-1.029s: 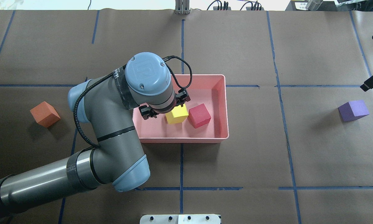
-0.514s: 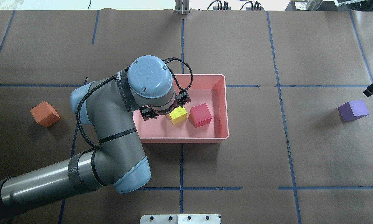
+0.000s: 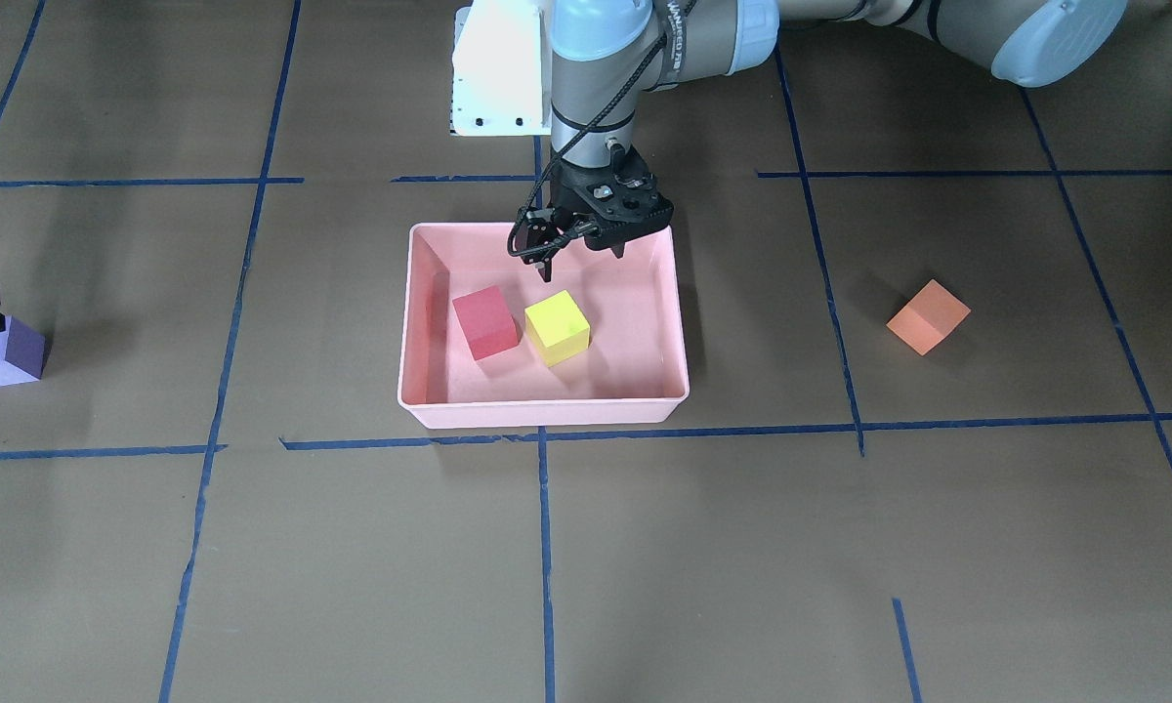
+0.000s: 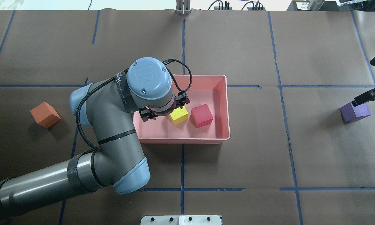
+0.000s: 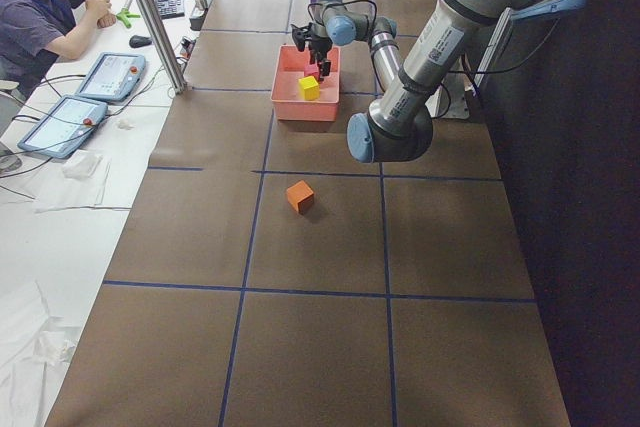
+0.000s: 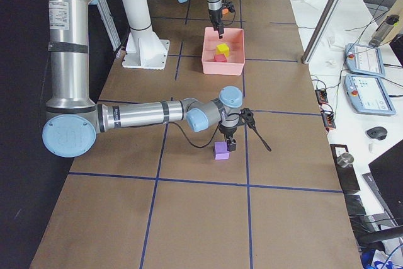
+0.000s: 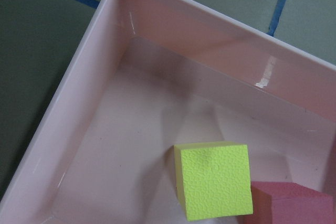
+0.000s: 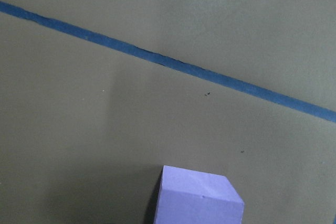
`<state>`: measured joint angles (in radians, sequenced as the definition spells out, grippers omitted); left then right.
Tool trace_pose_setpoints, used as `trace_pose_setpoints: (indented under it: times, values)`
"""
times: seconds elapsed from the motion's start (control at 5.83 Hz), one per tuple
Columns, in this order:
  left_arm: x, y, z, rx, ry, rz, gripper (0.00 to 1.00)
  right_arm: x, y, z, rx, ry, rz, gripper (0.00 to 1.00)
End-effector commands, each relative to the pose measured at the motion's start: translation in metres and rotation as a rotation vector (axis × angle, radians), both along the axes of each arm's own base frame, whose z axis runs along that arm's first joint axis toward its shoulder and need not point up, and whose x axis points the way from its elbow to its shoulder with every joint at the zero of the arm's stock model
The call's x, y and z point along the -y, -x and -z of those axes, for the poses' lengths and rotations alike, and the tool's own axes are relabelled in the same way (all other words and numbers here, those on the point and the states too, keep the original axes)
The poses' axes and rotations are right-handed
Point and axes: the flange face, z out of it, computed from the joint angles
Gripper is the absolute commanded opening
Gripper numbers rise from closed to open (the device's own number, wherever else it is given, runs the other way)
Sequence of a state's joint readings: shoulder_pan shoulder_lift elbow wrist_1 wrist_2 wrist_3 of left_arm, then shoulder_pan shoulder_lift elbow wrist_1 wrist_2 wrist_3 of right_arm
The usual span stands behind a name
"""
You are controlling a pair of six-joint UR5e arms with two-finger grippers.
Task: Place blocks into pink bin with both arms
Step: 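Grasp the purple cube with the right gripper while the left gripper hovers over the bin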
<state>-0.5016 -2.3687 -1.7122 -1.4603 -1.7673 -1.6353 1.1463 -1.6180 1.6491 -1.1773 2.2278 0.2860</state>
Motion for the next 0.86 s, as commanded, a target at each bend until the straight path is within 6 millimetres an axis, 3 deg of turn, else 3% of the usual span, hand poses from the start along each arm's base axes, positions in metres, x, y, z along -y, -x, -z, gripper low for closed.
trace_pose_setpoints:
  times: [0.0, 0.34, 0.69]
  values:
    - [0.000, 0.000, 0.000, -0.001, -0.001, 0.000, 1.00, -0.021, 0.011, -0.035, -0.031, 0.006, 0.005, 1.00]
    - [-0.001, 0.001, 0.001, -0.004, -0.002, -0.001, 1.00, -0.025, 0.030, -0.052, -0.063, 0.023, 0.039, 1.00]
    - [-0.001, 0.003, 0.003, -0.008, -0.004, 0.000, 1.00, -0.018, 0.039, -0.045, -0.053, 0.010, 0.050, 0.48]
